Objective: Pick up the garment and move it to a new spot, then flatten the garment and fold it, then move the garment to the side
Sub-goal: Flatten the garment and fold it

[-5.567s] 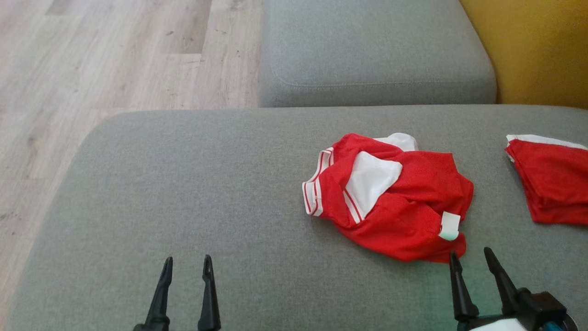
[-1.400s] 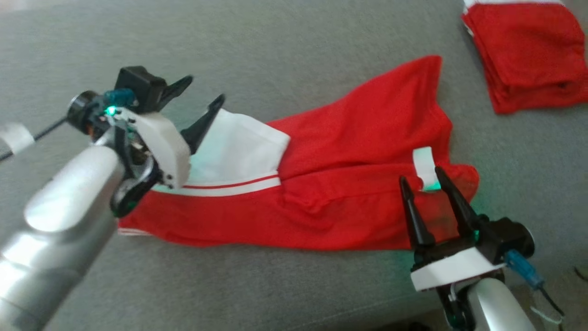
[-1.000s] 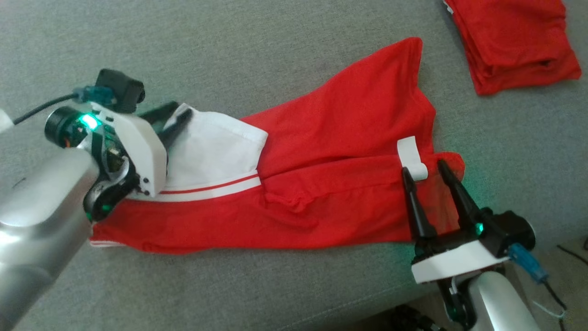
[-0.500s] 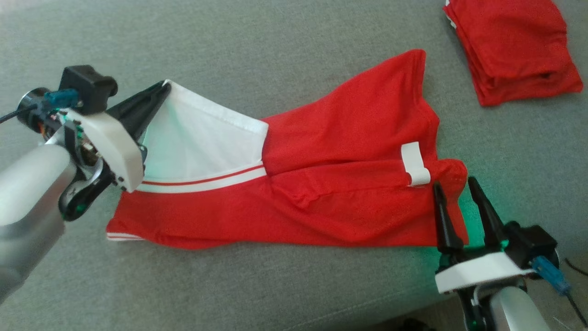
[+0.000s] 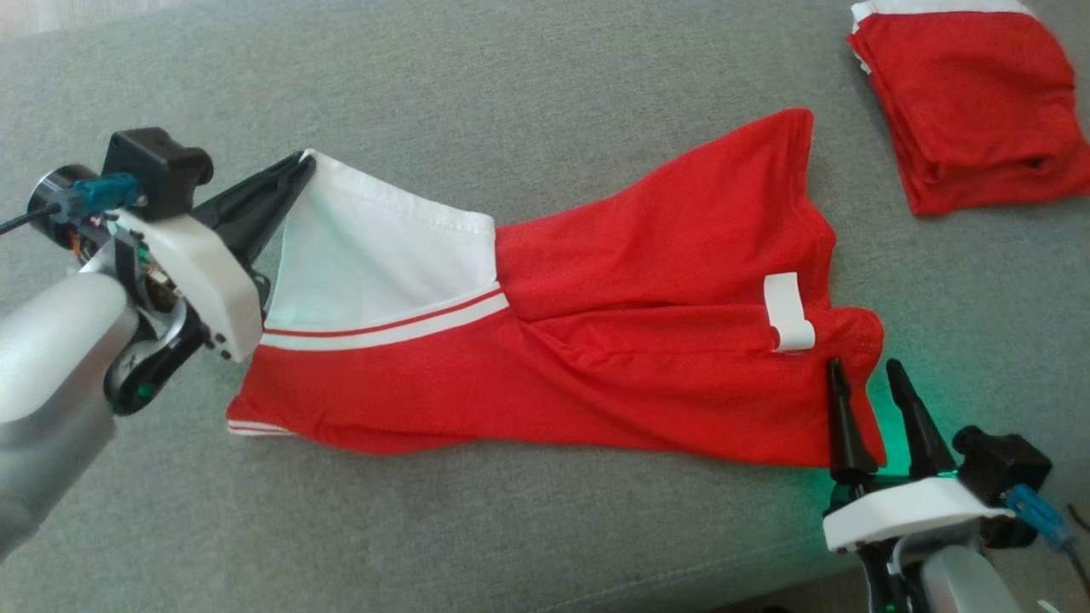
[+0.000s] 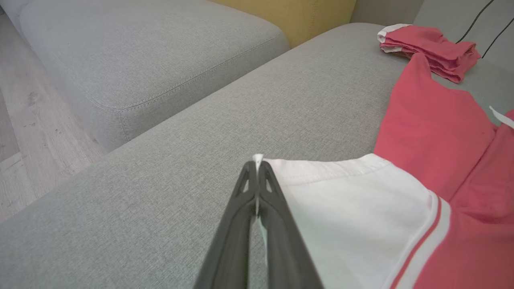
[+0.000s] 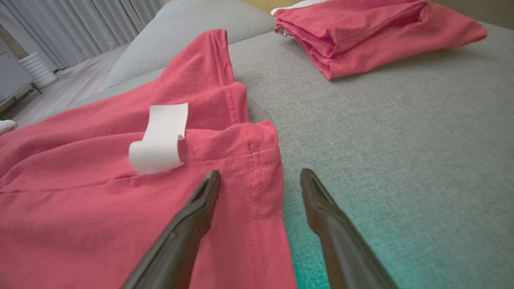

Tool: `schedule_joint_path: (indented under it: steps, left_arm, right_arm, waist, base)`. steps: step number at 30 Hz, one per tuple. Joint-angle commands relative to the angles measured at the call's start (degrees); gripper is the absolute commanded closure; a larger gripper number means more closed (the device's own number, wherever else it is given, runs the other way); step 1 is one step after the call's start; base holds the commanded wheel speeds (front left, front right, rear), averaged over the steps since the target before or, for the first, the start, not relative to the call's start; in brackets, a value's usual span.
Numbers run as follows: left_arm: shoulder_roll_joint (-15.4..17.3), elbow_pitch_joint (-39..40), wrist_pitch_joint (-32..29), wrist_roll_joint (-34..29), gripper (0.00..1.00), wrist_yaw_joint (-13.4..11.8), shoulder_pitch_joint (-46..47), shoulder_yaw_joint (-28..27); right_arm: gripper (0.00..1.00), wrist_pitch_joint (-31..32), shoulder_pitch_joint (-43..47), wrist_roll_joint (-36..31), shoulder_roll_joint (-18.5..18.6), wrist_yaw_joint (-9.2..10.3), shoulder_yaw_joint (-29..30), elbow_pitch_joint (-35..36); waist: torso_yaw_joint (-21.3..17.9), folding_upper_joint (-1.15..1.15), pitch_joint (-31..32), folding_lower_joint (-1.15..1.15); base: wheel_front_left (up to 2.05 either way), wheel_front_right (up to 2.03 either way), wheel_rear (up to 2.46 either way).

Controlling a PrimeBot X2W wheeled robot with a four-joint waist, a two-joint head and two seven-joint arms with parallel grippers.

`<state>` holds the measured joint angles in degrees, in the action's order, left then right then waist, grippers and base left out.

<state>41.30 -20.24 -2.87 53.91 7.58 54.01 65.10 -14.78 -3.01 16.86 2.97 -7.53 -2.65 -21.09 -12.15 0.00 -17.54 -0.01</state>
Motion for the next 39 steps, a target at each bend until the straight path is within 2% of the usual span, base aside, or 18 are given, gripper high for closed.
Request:
schedule_joint_path:
  steps: [1, 2, 4, 6, 7, 8, 9, 10, 16, 20, 23, 29, 31, 32, 35, 39]
  left_arm:
    - [2.96, 0.84, 0.59, 0.39, 1.00, -0.09, 2.50, -2.24]
    - [2.99, 0.87, 0.62, 0.42, 1.00, -0.09, 2.54, -2.21]
    - [3.07, 0.92, 0.64, 0.54, 1.00, -0.09, 2.59, -2.18]
    - [3.20, 1.00, 0.64, 0.68, 1.00, -0.09, 2.60, -2.17]
    - [3.27, 1.05, 0.63, 0.73, 1.00, -0.09, 2.59, -2.13]
    - [3.34, 1.08, 0.63, 0.75, 1.00, -0.09, 2.59, -2.10]
    - [3.38, 1.10, 0.64, 0.79, 1.00, -0.09, 2.56, -2.06]
    - [3.40, 1.12, 0.66, 0.84, 1.00, -0.09, 2.49, -2.01]
    - [3.24, 0.99, 3.08, 0.50, 1.00, -0.24, 1.71, -2.14]
    - [4.11, 2.99, 9.01, -2.28, 1.00, -1.31, 1.53, -3.08]
    - [5.67, 6.52, 13.42, -4.56, 1.00, -3.30, 1.12, -4.16]
    - [9.62, 17.35, 17.18, -9.05, 1.00, -8.27, 1.13, -8.24]
    - [10.86, 21.64, 17.52, -10.21, 1.00, -9.81, 2.01, -10.50]
    - [10.86, 21.64, 17.52, -10.21, 1.00, -9.81, 2.01, -10.50]
    - [12.35, 26.96, 17.64, -11.75, 1.00, -11.75, 4.48, -13.38]
    - [11.79, 29.92, 15.92, -11.39, 1.00, -10.97, 9.53, -15.46]
  right_arm:
    - [0.07, -0.22, -1.71, 0.61, 1.47, 0.04, -1.22, 1.05]
    - [0.12, -0.22, -1.91, 0.90, 1.52, 0.04, -1.28, 0.81]
    - [0.10, -0.22, -2.39, 1.39, 1.55, 0.04, -1.25, 0.58]
    - [0.16, -0.22, -2.80, 1.51, 1.55, 0.04, -1.28, 0.51]
    - [0.30, -0.22, -2.98, 1.36, 1.60, 0.04, -1.38, 0.59]
    - [0.51, -0.22, -3.15, 1.20, 1.61, 0.04, -1.36, 0.68]
    - [0.62, -0.22, -3.23, 1.10, 1.59, 0.04, -1.39, 0.77]
    - [1.00, -0.22, -3.21, 1.10, 1.58, 0.04, -1.50, 0.70]
    - [1.00, -0.22, -2.06, 0.52, 2.11, 0.04, -0.32, 1.97]
    - [1.00, -0.22, -0.39, -0.74, 2.25, 0.04, 2.58, 9.04]
    - [1.00, -0.22, 0.35, -0.80, 3.82, 0.04, 4.45, 15.66]
    - [1.00, -0.20, -0.13, -1.19, 11.39, 0.04, 6.71, 27.28]
    - [1.00, 1.20, -1.36, -0.90, 14.83, 0.04, 7.90, 30.98]
    - [1.00, 1.20, -1.36, -0.90, 14.83, 0.04, 7.90, 30.98]
    - [1.00, 4.69, -5.54, -0.18, 19.88, 0.04, 9.89, 36.04]
    - [1.00, 9.07, -14.25, 0.90, 26.20, 0.04, 9.64, 37.01]
  waist:
    - [0.13, 0.00, -0.12, 0.01]
    - [0.21, 0.00, -0.16, 0.01]
    - [0.34, 0.00, -0.27, 0.01]
    - [0.45, 0.00, -0.37, 0.01]
    - [0.52, 0.00, -0.42, 0.01]
    - [0.60, 0.00, -0.44, 0.01]
    - [0.69, 0.00, -0.43, 0.01]
    - [0.80, 0.00, -0.34, 0.01]
    - [1.43, 0.00, 2.09, 0.01]
    - [1.69, 0.00, 5.52, 0.01]
    - [1.92, 0.00, 8.97, 0.01]
    - [3.31, 0.00, 15.91, 0.01]
    - [3.98, 0.00, 17.25, 0.01]
    - [3.98, 0.00, 17.25, 0.01]
    - [5.08, 0.00, 18.26, 0.01]
    - [6.57, 0.00, 18.06, 0.01]
  base:
    - [0.00, 0.00, 0.00]
    - [0.00, 0.00, 0.00]
    - [0.00, 0.00, 0.00]
    - [0.00, 0.00, 0.00]
    - [0.00, 0.00, 0.00]
    - [0.00, 0.00, 0.00]
    - [0.00, 0.00, 0.00]
    - [0.00, 0.00, 0.00]
    - [0.00, 0.00, 0.00]
    - [0.00, 0.00, 0.00]
    - [0.00, 0.00, 0.00]
    - [0.00, 0.00, 0.00]
    - [0.00, 0.00, 0.00]
    - [0.00, 0.00, 0.00]
    - [0.00, 0.00, 0.00]
    - [0.00, 0.00, 0.00]
